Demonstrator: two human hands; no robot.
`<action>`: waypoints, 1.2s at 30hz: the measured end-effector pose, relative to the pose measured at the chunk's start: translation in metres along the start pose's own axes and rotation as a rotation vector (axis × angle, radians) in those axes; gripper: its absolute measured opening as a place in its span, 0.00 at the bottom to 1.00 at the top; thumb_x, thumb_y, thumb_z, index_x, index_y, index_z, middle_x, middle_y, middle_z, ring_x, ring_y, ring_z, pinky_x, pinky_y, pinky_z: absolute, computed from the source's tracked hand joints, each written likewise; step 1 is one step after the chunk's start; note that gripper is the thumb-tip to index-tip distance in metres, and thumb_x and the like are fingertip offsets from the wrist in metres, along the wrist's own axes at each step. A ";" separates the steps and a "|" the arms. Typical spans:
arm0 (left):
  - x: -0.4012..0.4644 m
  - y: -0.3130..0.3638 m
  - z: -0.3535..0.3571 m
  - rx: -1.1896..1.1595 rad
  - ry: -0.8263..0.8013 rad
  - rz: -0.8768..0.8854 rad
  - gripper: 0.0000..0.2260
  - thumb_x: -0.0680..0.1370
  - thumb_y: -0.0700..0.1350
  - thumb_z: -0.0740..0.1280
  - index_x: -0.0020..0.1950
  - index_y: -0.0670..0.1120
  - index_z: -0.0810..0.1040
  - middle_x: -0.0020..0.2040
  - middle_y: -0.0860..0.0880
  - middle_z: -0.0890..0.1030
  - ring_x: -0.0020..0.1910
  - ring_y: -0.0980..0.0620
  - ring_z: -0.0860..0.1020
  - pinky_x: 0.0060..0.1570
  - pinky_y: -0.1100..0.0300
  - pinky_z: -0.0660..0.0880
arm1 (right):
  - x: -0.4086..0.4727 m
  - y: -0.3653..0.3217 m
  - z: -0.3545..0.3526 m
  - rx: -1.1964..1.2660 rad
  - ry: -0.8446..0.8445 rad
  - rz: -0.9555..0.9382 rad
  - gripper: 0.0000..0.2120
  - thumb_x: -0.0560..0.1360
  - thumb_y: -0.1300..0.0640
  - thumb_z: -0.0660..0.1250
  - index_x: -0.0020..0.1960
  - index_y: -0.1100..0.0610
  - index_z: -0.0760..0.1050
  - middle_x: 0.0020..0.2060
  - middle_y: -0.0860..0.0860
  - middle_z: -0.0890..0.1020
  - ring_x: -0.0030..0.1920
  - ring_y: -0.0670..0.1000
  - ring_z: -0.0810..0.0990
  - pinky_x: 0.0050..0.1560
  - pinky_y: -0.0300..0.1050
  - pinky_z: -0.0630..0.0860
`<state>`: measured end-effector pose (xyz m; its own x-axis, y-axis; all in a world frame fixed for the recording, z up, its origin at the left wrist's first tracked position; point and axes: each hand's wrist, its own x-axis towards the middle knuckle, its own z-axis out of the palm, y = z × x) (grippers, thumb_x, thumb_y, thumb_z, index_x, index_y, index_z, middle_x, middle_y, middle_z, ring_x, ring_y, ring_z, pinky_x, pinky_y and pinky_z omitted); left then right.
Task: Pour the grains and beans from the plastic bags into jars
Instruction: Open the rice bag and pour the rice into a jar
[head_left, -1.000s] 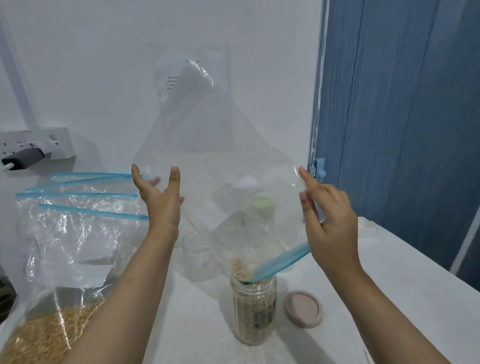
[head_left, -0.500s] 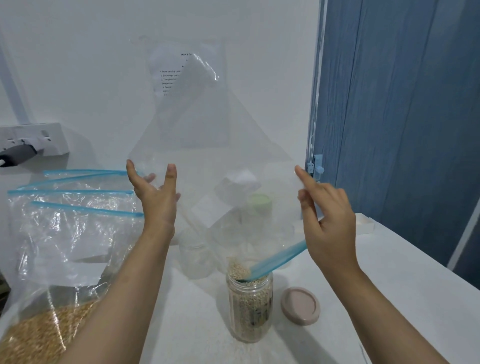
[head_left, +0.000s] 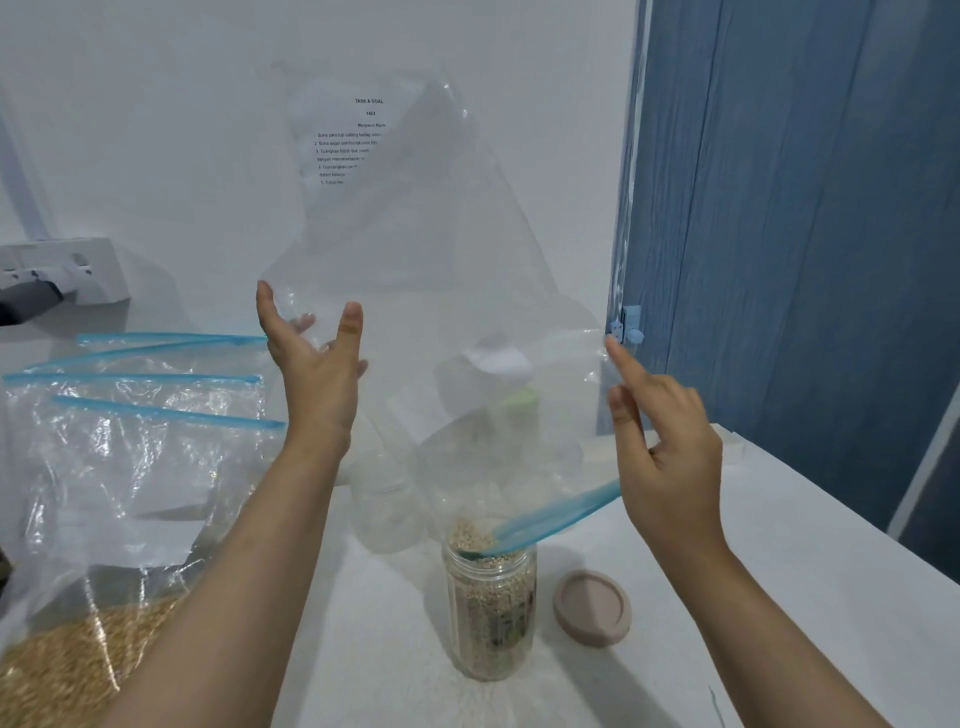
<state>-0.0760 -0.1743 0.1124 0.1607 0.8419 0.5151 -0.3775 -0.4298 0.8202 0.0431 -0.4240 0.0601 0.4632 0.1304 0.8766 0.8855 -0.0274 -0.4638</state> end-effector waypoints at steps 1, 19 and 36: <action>0.000 0.002 0.001 0.003 -0.005 0.010 0.37 0.77 0.56 0.70 0.77 0.65 0.49 0.69 0.48 0.64 0.62 0.45 0.76 0.46 0.62 0.78 | 0.000 0.001 -0.001 0.005 0.012 0.003 0.19 0.82 0.57 0.61 0.72 0.48 0.71 0.39 0.45 0.74 0.43 0.51 0.69 0.48 0.38 0.68; -0.001 0.022 0.017 0.052 -0.058 0.085 0.37 0.78 0.56 0.69 0.78 0.64 0.48 0.68 0.49 0.64 0.57 0.50 0.78 0.45 0.63 0.78 | -0.012 0.009 -0.007 0.092 0.052 0.065 0.19 0.82 0.57 0.61 0.72 0.48 0.72 0.40 0.46 0.75 0.43 0.49 0.71 0.47 0.37 0.68; -0.004 0.031 0.025 0.063 -0.085 0.103 0.36 0.78 0.56 0.69 0.78 0.64 0.48 0.69 0.49 0.64 0.57 0.50 0.78 0.48 0.60 0.79 | -0.013 0.011 -0.008 0.144 0.063 0.048 0.20 0.82 0.60 0.62 0.71 0.45 0.71 0.41 0.46 0.77 0.44 0.50 0.73 0.49 0.39 0.71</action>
<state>-0.0659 -0.1996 0.1422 0.2018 0.7631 0.6140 -0.3380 -0.5341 0.7749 0.0471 -0.4337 0.0447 0.5101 0.0694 0.8573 0.8501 0.1113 -0.5148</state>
